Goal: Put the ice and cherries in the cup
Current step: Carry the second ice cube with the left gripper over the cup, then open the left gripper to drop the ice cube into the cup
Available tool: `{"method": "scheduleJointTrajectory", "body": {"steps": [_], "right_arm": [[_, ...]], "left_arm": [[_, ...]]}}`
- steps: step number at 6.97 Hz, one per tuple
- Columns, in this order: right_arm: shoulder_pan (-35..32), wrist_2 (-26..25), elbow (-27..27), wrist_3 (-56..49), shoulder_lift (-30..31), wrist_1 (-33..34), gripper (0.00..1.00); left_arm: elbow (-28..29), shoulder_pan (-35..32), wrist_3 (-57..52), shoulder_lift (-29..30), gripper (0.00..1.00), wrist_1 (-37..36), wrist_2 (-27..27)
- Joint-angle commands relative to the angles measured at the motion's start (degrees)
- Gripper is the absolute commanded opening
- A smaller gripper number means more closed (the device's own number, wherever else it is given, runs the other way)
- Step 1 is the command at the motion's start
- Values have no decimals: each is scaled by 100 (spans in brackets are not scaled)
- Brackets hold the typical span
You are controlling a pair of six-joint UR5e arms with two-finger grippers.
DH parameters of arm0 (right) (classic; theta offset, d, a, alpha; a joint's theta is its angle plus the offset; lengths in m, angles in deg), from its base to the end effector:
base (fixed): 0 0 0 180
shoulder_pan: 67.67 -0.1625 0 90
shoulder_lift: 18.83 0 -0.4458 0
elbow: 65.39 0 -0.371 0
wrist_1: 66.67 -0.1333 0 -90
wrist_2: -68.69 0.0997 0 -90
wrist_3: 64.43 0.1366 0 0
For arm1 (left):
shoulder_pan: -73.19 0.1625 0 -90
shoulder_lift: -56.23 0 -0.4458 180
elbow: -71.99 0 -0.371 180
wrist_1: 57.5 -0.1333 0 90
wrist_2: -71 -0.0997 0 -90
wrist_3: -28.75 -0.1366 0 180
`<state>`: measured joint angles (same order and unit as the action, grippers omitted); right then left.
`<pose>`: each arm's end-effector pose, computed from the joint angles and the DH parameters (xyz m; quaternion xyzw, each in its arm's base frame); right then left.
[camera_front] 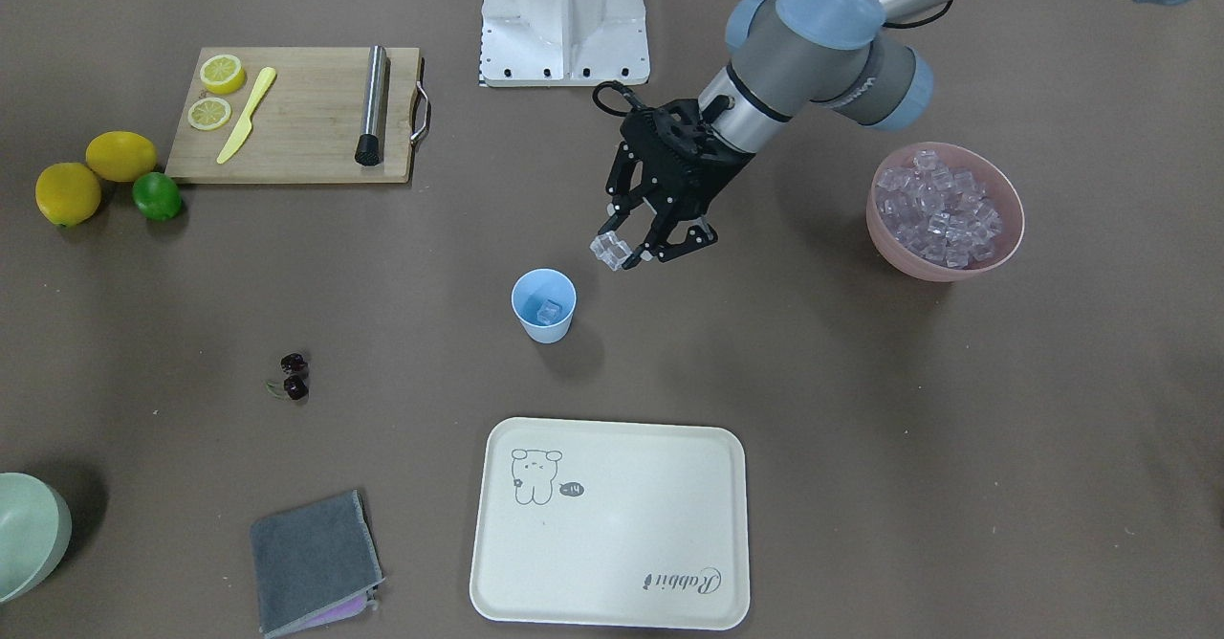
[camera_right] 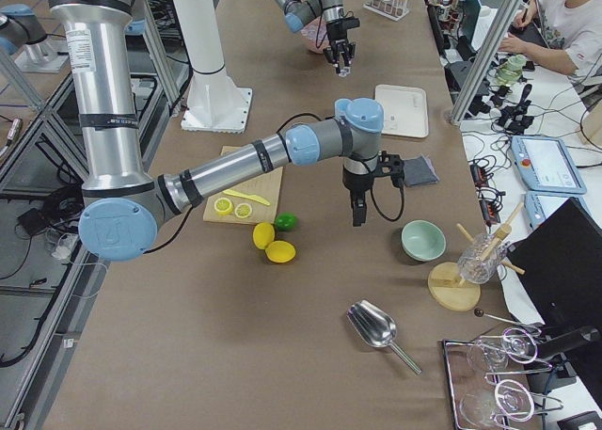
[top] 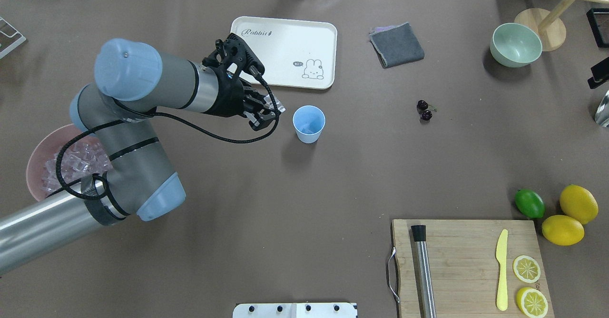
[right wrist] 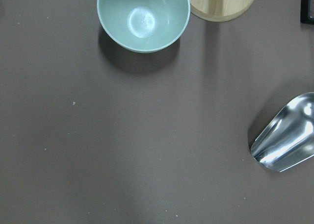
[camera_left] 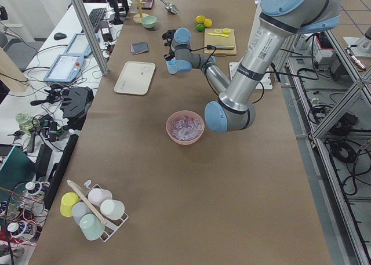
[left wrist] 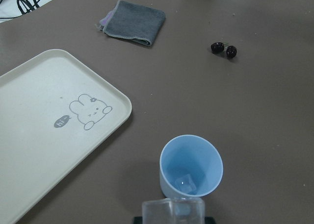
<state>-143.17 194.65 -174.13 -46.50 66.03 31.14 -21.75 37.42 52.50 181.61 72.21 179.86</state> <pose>-0.0752 -0.5028 0.5350 0.0423 -0.3306 -0.0149 0.9427 0.5094 -0.4769 0.2191 0.4072 0.4925 0.3007 0.7080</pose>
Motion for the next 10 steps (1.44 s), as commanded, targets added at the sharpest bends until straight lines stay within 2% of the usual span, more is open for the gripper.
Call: {"method": "scheduleJointTrajectory", "body": {"steps": [1, 4, 6, 9, 10], "right_arm": [[0, 33, 2, 0, 22, 10, 100], [0, 25, 46, 0, 40, -8, 100], [0, 25, 38, 0, 40, -8, 100], [0, 7, 46, 0, 40, -8, 100], [0, 7, 46, -9, 40, -8, 100]], "left_arm": [[520, 411, 156, 520, 0, -8, -749], [821, 439, 113, 584, 0, 19, -814], [1224, 439, 139, 872, 0, 10, -822], [1332, 404, 122, 918, 0, 19, -822], [1332, 403, 113, 927, 91, 19, -822]]}}
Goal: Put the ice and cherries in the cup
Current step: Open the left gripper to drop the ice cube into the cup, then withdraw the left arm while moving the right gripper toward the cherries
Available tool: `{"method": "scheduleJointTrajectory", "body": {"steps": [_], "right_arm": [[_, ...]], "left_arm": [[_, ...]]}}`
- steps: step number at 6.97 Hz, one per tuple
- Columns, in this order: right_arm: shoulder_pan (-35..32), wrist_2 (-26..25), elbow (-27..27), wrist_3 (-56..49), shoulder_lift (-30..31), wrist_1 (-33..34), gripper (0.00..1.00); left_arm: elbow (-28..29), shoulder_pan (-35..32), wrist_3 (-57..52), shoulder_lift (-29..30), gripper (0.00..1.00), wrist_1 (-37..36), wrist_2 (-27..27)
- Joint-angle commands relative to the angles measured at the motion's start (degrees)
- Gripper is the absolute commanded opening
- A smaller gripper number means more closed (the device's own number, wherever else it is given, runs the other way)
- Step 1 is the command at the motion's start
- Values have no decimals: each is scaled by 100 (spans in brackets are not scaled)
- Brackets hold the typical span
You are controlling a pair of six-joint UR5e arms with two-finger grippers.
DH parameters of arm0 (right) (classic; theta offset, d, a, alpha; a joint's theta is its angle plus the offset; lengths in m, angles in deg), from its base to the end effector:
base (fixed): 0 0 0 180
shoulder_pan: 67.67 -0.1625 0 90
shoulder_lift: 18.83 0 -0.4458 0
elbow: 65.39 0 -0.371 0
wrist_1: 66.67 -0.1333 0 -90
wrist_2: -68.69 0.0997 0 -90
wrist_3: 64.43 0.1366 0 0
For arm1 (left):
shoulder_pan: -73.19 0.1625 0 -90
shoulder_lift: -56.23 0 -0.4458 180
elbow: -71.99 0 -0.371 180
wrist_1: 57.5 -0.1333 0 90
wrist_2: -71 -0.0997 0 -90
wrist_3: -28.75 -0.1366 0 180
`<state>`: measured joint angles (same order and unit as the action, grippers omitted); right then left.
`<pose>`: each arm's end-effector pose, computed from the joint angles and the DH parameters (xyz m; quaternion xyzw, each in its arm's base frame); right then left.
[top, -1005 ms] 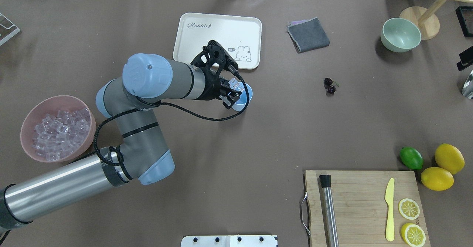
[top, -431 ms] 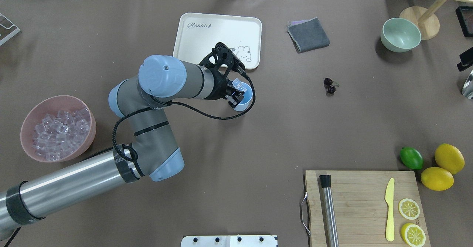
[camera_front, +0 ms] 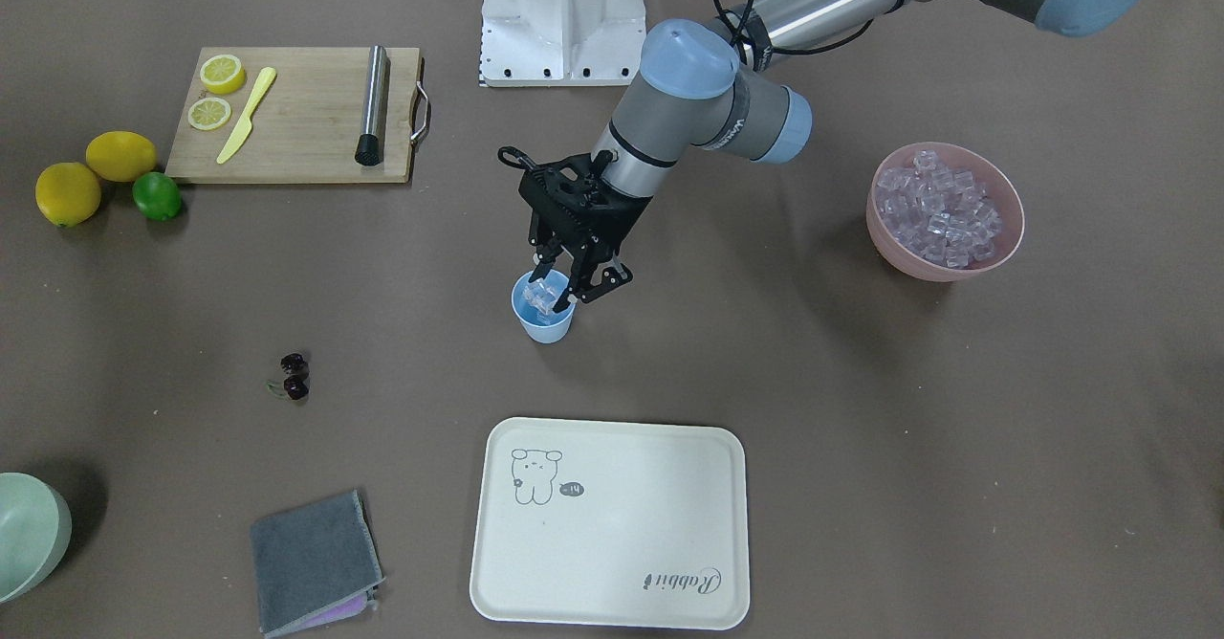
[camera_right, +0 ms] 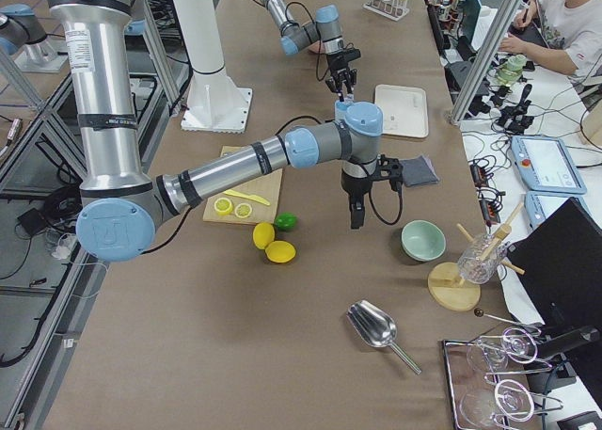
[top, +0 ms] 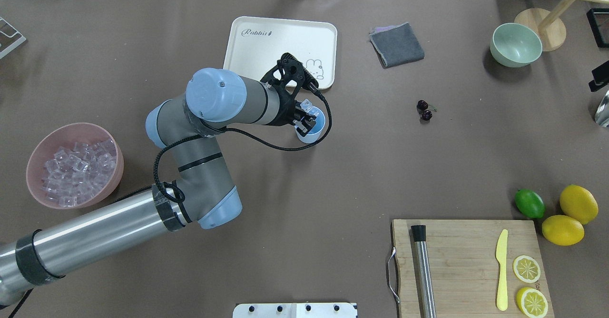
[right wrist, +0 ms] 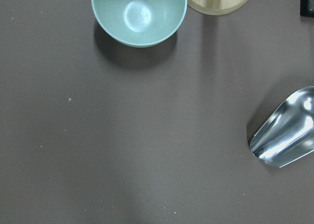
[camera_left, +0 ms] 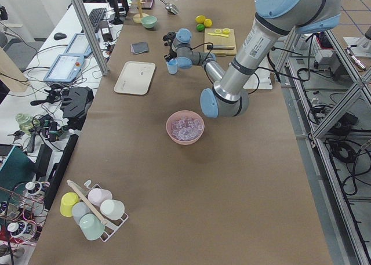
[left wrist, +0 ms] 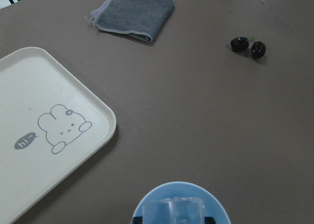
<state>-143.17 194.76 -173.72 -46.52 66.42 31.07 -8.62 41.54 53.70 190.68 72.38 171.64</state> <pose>-0.0749 -0.5008 0.5414 0.0362 -0.3301 -0.0133 0.9432 0.6000 -0.4968 0.2062 0.4037 0.4575 0.2811 0.7407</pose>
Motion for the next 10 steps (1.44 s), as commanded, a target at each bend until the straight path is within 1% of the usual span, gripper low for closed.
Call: {"method": "scheduleJointTrajectory", "body": {"steps": [1, 3, 4, 5, 6, 8, 9, 10], "right_arm": [[0, -3, -3, -7, -9, -9, 100], [0, -12, -21, 2, -52, -9, 100], [0, -12, -21, 2, -96, -18, 100], [0, -4, -12, -7, -123, -44, 100], [0, -30, -73, 2, -175, -44, 100], [9, -74, -100, 37, -455, -44, 100], [122, -135, -91, 72, -666, -44, 100], [375, -179, -83, 81, -885, -44, 100]], "left_arm": [[-15, -16, 1, 19, 98, 46, 9], [-94, -121, -34, 10, 98, 55, 52], [-225, -392, -43, -59, 98, -15, 192], [-270, -943, -165, -252, 98, -129, 950], [-436, -1514, -540, -497, 98, -373, 1628], [-936, -2332, -640, -1094, 98, -1145, 2194], [-1408, -2998, -693, -1524, 98, -1671, 2815], [-1683, -3379, -1006, -1972, 98, -1816, 3213]]}}
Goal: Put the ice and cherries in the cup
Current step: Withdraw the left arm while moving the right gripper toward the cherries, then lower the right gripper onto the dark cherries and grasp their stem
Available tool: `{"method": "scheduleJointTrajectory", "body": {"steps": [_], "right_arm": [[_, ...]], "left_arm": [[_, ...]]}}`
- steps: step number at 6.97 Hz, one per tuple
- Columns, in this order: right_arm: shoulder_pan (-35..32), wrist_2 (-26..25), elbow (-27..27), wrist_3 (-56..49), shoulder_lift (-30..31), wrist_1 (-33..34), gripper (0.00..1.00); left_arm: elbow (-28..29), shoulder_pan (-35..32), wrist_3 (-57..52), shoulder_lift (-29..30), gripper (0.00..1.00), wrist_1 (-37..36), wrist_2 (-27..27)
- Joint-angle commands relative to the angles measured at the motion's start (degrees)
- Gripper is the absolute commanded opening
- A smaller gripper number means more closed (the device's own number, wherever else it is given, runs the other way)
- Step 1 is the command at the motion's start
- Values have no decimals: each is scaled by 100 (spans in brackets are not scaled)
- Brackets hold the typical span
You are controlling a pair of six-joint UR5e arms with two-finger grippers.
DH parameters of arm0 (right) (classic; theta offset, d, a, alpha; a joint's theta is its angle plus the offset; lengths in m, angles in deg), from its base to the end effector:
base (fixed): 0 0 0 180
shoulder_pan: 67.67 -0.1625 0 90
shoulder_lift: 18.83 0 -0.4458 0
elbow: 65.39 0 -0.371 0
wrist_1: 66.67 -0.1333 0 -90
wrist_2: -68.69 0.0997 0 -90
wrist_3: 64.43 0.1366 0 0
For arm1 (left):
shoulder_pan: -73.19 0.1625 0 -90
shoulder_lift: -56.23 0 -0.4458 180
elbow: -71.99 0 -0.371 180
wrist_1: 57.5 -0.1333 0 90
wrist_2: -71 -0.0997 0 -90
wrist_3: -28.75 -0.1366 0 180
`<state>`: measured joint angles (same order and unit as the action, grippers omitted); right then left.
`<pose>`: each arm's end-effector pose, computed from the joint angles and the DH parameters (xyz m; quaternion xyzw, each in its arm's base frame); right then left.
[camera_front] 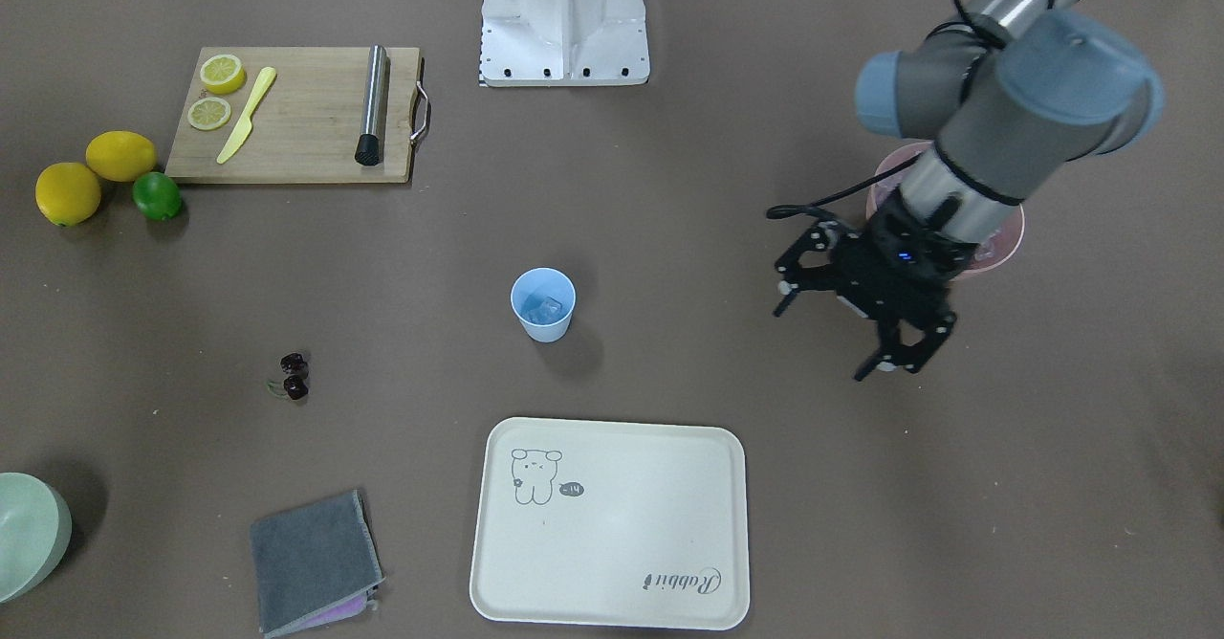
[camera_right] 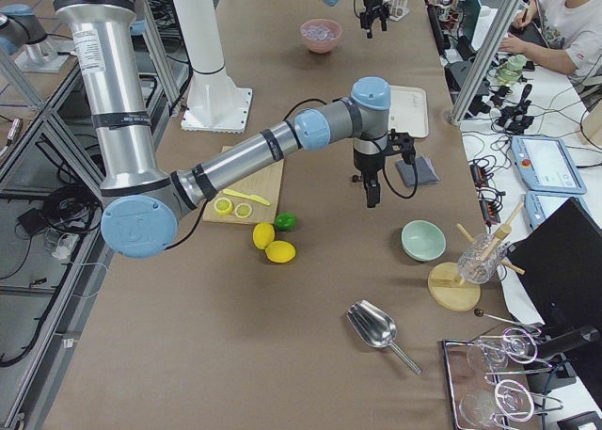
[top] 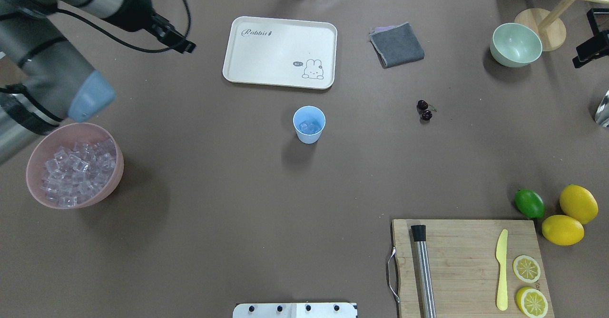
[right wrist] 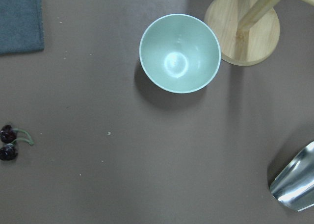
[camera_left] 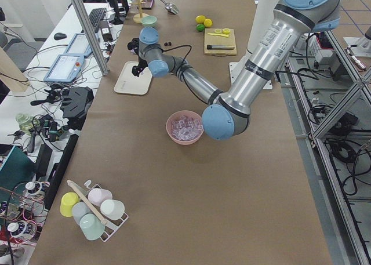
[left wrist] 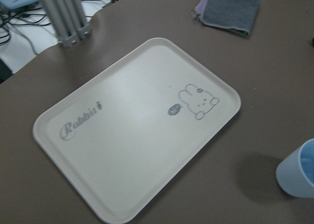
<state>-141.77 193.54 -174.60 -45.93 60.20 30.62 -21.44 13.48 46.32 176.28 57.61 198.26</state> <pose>-0.0951 -0.5354 0.4781 0.0941 -0.3364 -0.0382 0.9362 0.2980 -0.6105 0.3153 0.3108 0.4427 0.2469 0.8040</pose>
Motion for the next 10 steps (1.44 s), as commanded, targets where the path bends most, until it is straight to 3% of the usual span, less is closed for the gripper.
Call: {"method": "scheduleJointTrajectory", "body": {"steps": [1, 3, 4, 5, 8, 10], "right_arm": [[595, -83, 57, 31, -482, 1, 100], [1097, -127, 154, 22, -913, -17, 100], [1308, -206, 241, 196, -1011, -34, 100], [1850, -642, 320, 911, -1160, -174, 100], [2293, -918, 1643, 1278, -1214, -1681, 100], [2522, -1041, 1833, 1602, -1179, -1959, 99]], "left_arm": [[-630, -812, -289, -962, 98, -340, 632], [-616, -1689, -855, -1307, 98, -480, 1289], [-624, -1876, -1373, -1396, 98, -811, 1353], [-615, -2139, -1744, -1405, 98, -1024, 1371], [-466, -2203, -1897, -1397, 98, -1184, 1345], [-483, -2211, -1906, -1458, 98, -1131, 1328]]}}
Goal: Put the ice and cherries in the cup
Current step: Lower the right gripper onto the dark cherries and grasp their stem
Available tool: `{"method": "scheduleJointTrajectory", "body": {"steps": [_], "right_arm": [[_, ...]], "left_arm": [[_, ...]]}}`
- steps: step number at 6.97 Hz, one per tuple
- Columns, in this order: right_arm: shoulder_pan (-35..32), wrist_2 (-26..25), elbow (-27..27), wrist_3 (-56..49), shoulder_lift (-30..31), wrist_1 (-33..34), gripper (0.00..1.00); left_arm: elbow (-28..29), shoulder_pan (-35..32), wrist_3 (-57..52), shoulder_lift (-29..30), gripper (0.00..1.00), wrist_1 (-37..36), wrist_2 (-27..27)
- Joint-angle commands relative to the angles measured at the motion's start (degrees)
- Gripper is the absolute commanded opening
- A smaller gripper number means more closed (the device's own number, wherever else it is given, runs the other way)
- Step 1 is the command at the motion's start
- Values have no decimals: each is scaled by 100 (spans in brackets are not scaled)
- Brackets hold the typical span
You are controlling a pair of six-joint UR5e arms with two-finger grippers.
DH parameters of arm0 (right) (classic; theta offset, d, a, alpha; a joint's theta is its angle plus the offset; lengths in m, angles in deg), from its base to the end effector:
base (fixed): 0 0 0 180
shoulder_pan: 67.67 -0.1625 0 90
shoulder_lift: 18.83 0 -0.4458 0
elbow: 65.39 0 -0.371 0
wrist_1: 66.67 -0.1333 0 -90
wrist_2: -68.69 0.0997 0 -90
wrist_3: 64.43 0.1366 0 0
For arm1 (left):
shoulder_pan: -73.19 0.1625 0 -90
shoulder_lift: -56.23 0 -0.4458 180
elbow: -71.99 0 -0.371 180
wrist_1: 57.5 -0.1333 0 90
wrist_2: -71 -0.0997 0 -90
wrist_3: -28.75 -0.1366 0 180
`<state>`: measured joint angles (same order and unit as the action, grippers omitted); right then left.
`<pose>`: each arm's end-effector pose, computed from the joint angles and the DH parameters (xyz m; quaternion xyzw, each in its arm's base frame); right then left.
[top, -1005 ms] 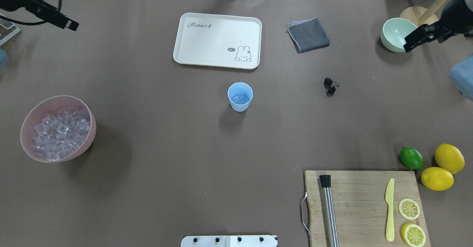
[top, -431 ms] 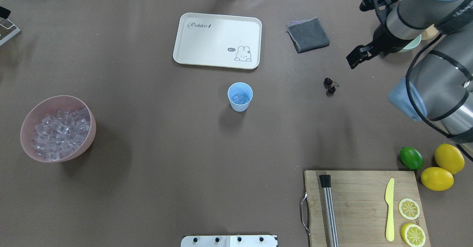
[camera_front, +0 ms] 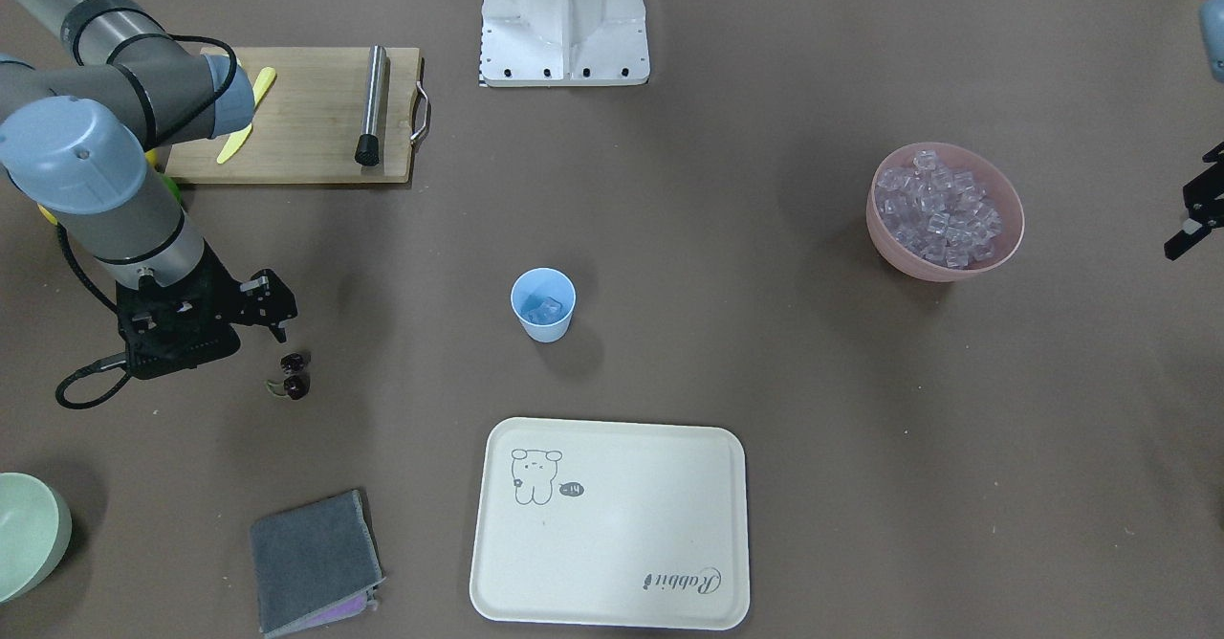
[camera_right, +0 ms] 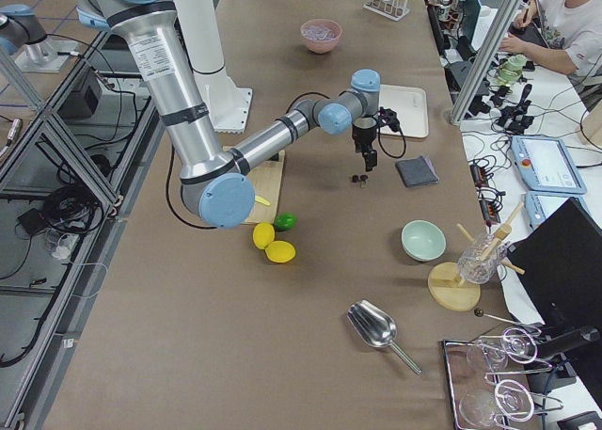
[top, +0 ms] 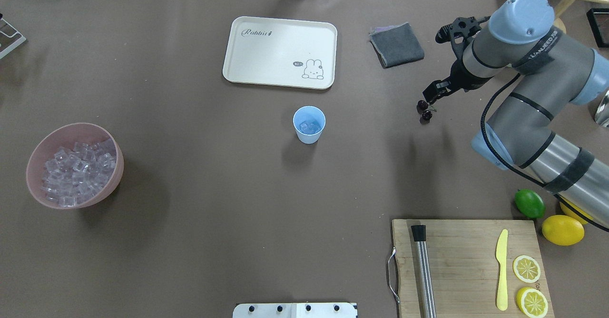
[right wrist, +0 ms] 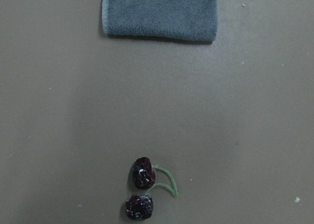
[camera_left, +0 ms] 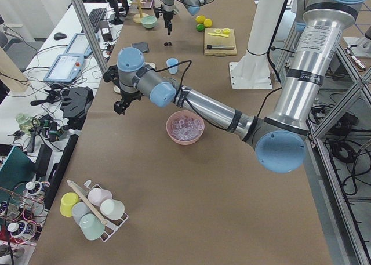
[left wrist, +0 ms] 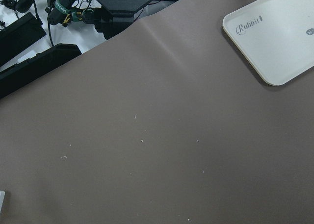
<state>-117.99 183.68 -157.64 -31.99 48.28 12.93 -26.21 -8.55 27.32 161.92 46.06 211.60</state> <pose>-0.3647 -0.5580 0.4584 0.1196 -0.3420 -0.1246 0.9237 0.0575 -0.5895 0.4496 0.2656 0.4213 0.2090 0.8416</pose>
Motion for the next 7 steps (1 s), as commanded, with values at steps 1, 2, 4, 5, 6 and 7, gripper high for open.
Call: {"method": "scheduleJointTrajectory", "body": {"steps": [1, 2, 4, 5, 6, 7], "right_arm": [[284, -82, 102, 437, -5, -208, 98], [564, -413, 145, 517, 12, -199, 95], [637, -671, 181, 518, -22, -190, 88], [637, -680, 259, 466, -23, -190, 88], [637, -698, 329, 465, -23, -190, 88], [637, -698, 417, 474, -40, -190, 88]], "left_arm": [[-6, -9, -6, -22, 98, 23, -6], [-15, -18, -6, -22, 98, 32, -15], [11, -18, -6, -31, 98, 32, -128], [-6, -18, -6, -31, 98, 49, -129], [-24, -27, -6, -31, 98, 49, -129], [-15, -27, -6, -31, 98, 49, -129]]}}
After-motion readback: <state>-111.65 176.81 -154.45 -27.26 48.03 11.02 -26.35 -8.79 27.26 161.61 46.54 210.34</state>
